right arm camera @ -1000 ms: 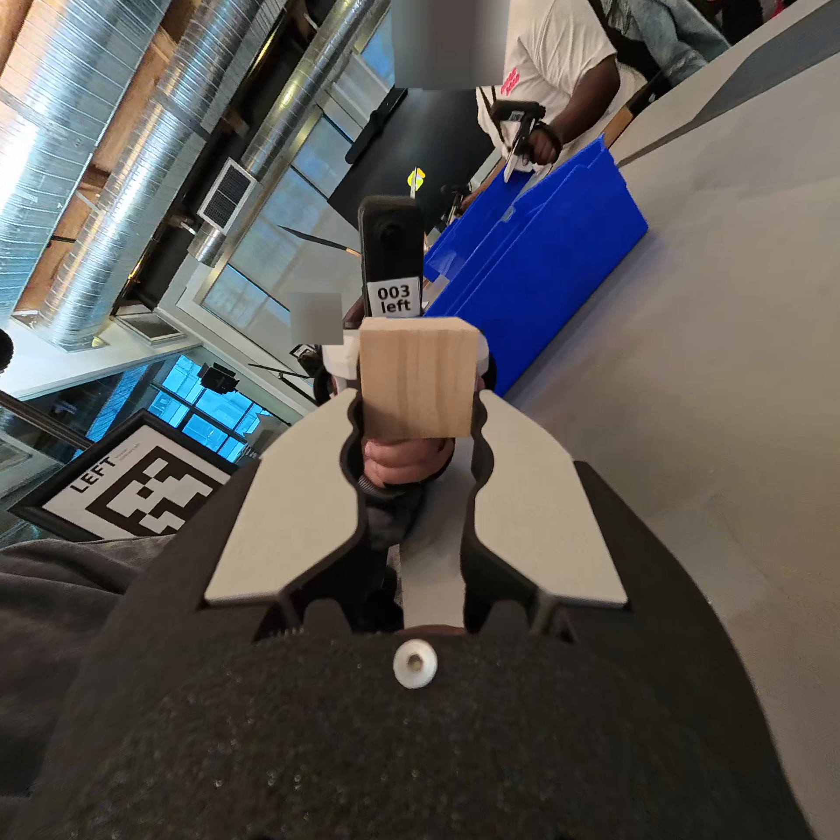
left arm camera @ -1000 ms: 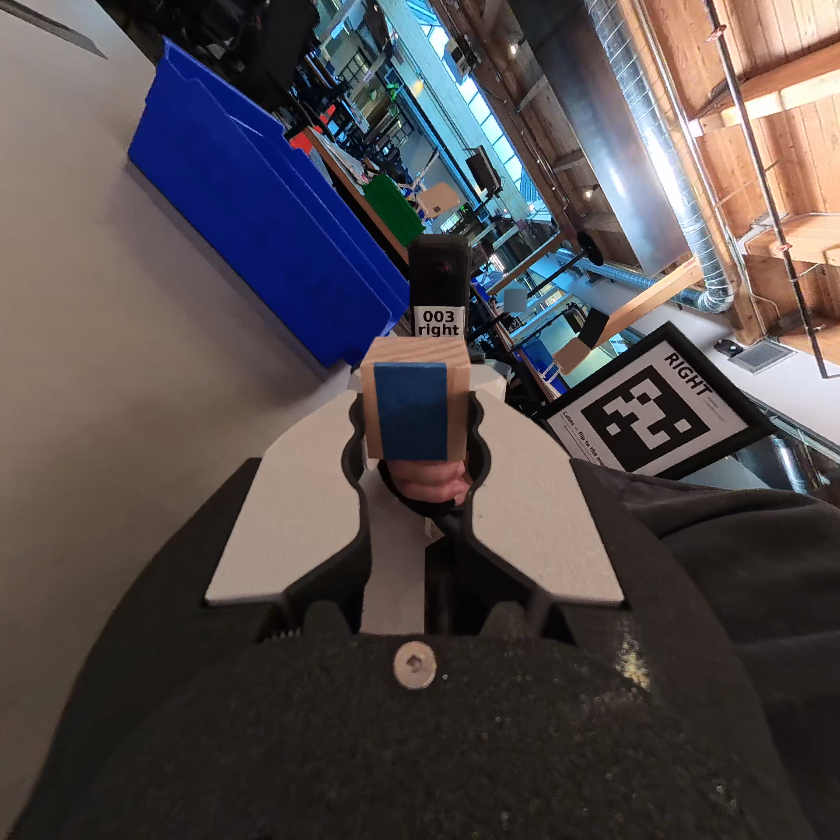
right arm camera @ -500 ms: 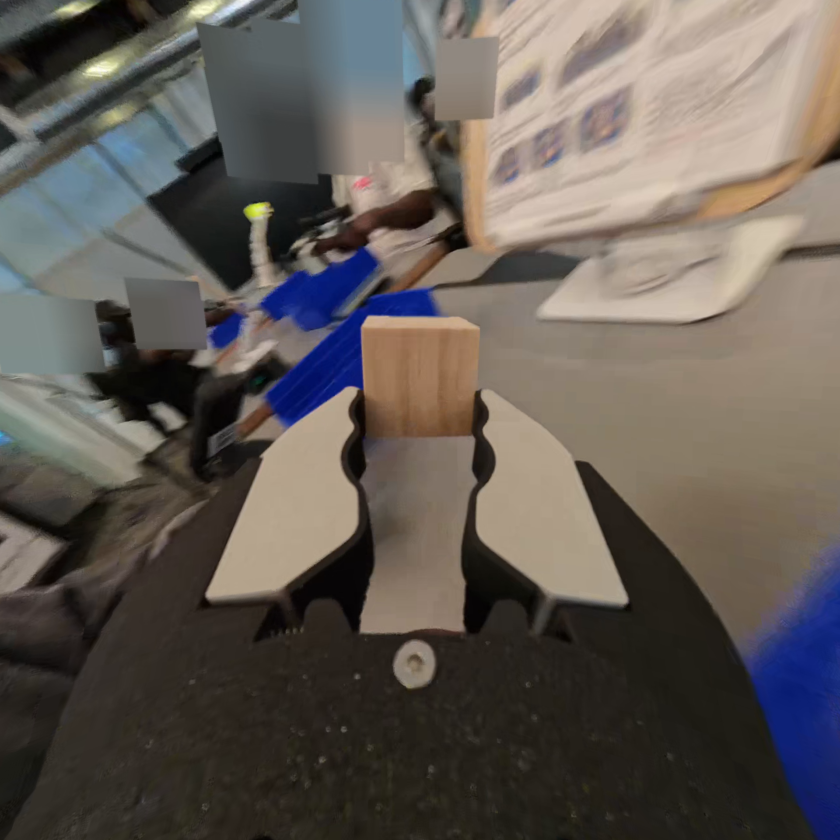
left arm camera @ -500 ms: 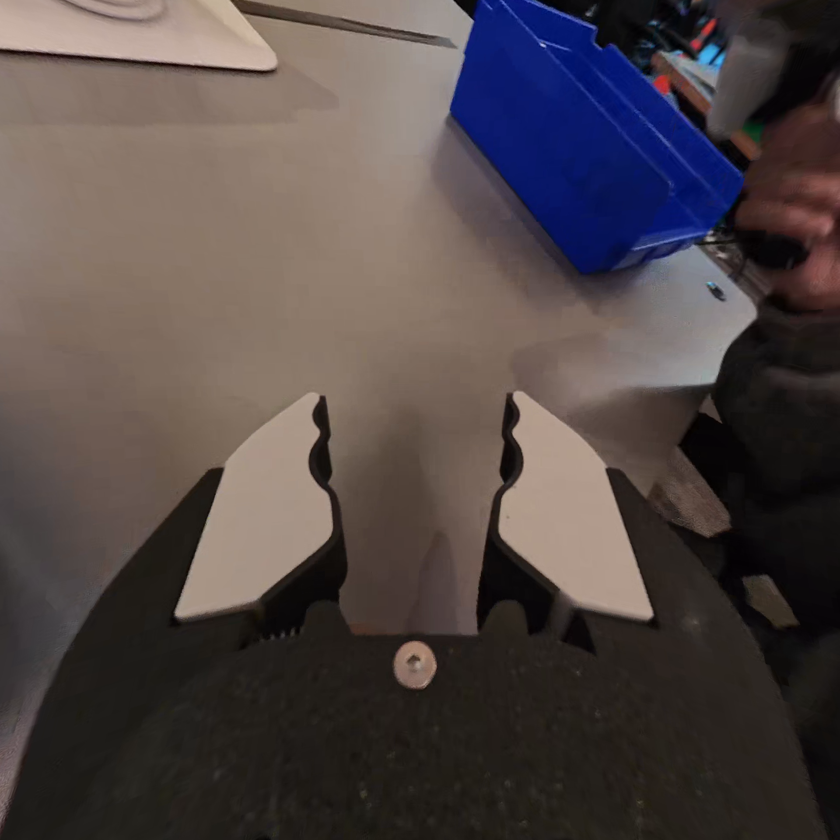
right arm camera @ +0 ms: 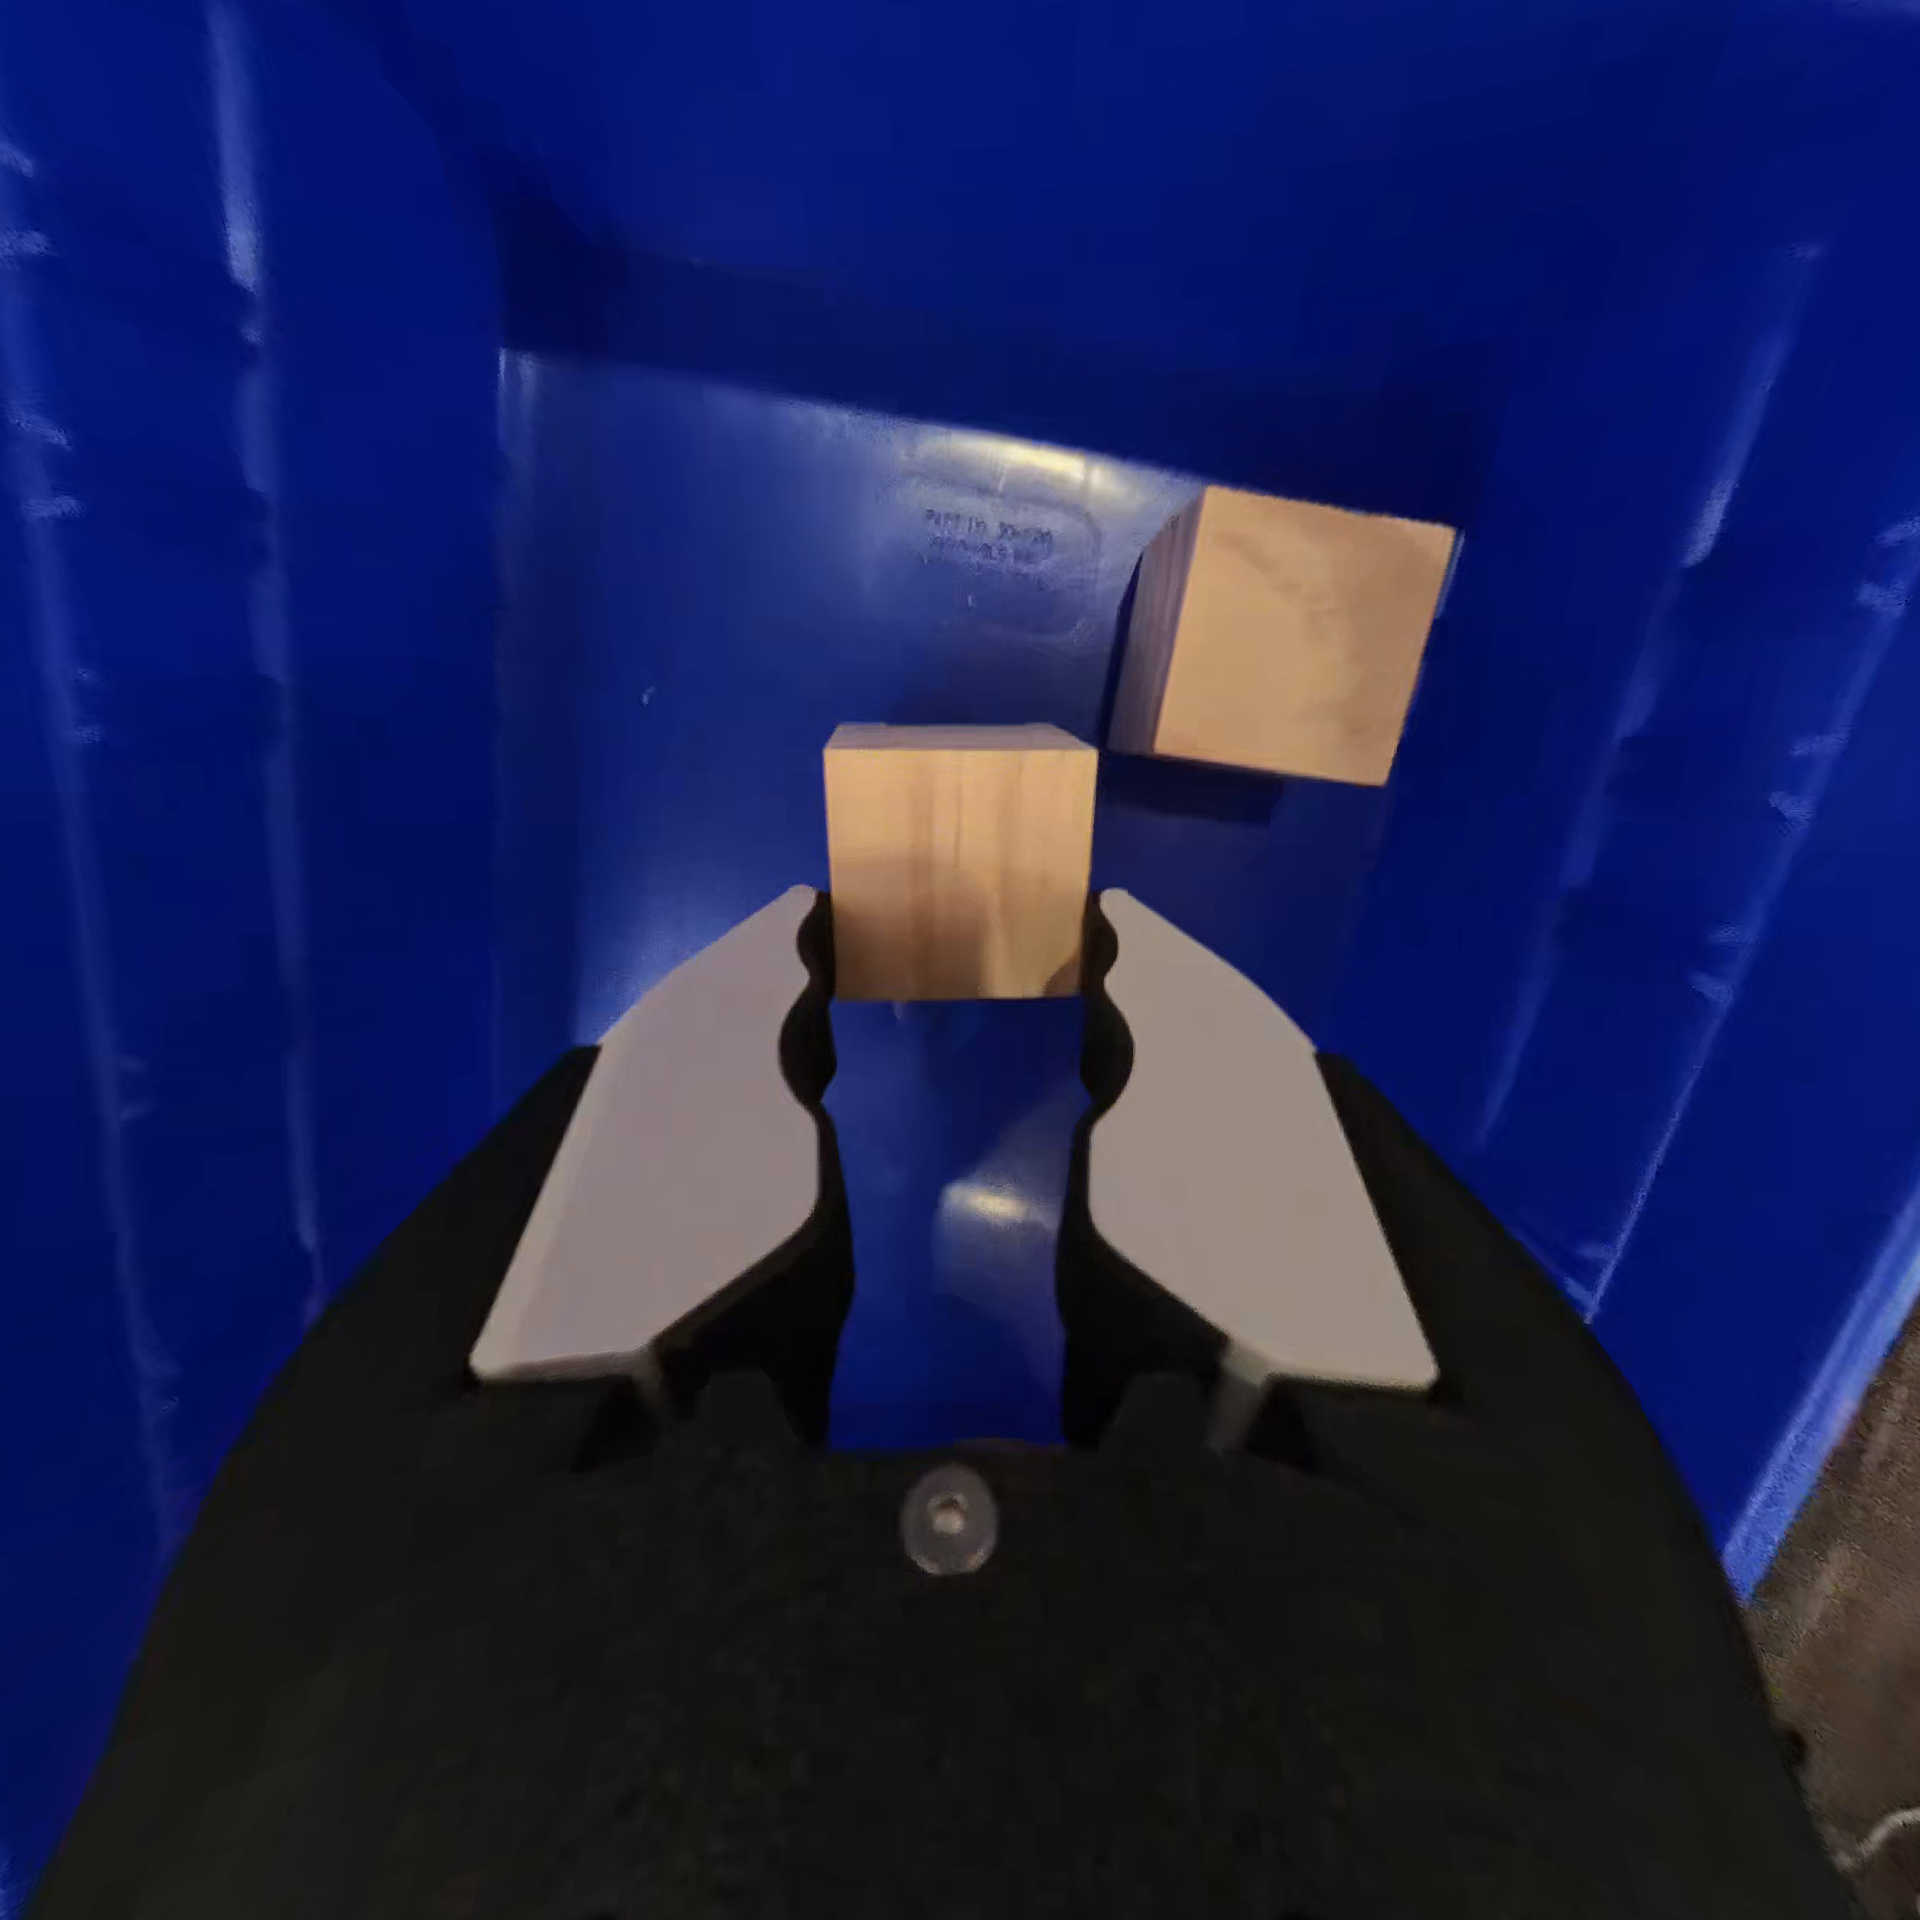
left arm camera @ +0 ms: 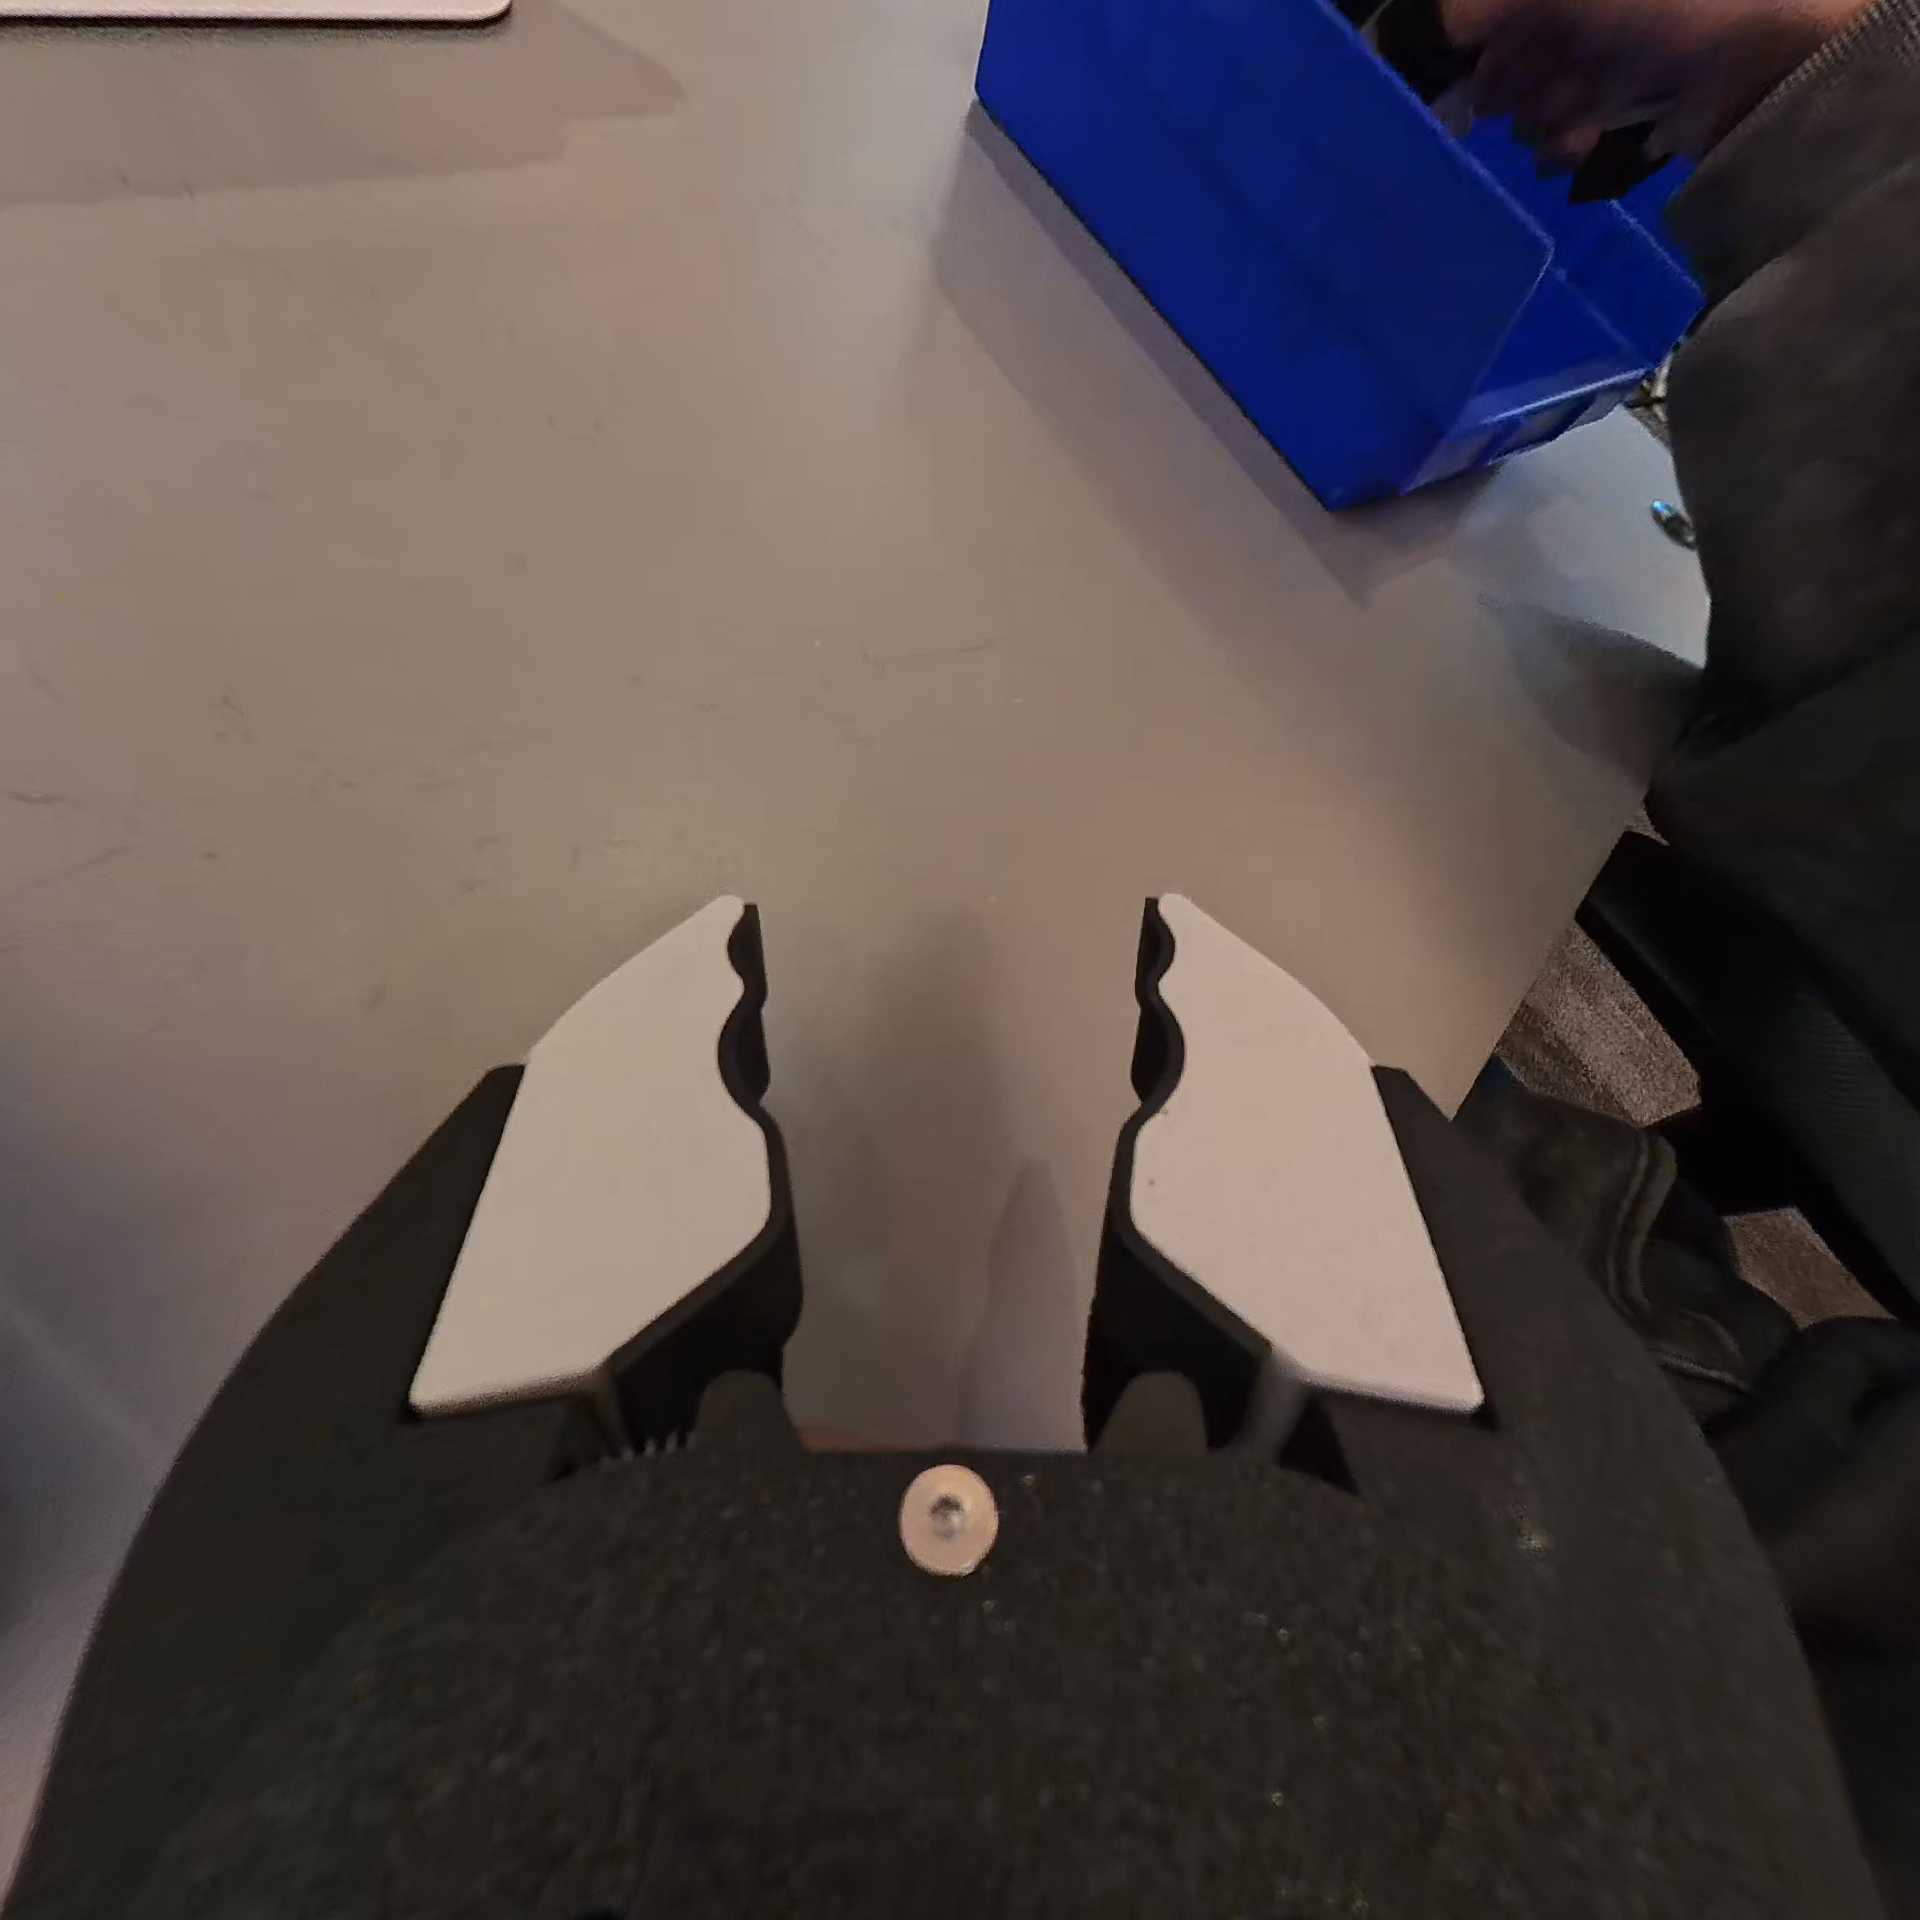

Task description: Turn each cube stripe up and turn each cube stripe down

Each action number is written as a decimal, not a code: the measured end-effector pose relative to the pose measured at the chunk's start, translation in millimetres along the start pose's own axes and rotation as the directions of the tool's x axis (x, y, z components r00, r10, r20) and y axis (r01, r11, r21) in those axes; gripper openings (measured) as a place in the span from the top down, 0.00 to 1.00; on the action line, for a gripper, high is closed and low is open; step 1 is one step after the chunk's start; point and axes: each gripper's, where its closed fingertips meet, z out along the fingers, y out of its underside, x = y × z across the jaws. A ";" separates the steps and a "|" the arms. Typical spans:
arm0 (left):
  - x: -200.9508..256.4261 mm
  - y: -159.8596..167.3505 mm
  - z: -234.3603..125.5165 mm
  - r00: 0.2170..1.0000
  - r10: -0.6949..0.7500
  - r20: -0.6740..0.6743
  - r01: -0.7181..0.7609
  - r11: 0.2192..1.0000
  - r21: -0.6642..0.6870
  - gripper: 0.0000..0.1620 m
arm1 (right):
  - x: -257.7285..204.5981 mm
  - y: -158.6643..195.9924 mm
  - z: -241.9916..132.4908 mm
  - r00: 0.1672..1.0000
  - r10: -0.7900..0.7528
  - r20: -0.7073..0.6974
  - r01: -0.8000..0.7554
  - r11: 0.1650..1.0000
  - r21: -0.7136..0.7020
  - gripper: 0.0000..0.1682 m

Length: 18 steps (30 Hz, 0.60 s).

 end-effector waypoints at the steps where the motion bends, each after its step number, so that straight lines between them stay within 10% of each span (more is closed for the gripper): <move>1: -0.5 1.7 0.9 1.000 -0.001 0.001 0.001 1.000 -0.009 0.58 | -0.8 -1.0 3.1 1.000 0.005 -0.014 -0.005 1.000 -0.008 0.73; 8: 4.4 9.3 5.6 1.000 0.009 -0.020 -0.010 0.999 -0.052 0.57 | -3.9 1.0 -0.1 0.999 -0.013 -0.049 0.011 0.999 -0.046 0.59; 13: 0.4 6.6 2.9 0.999 0.034 0.010 -0.034 0.999 -0.040 0.57 | -48.0 -19.1 -118.7 0.986 -0.083 0.147 0.003 0.880 0.474 0.62; 18: 1.0 5.8 2.9 1.000 0.024 -0.001 -0.024 0.999 -0.038 0.57 | -208.5 64.1 -203.0 0.665 -0.530 0.526 -0.113 0.624 0.773 0.66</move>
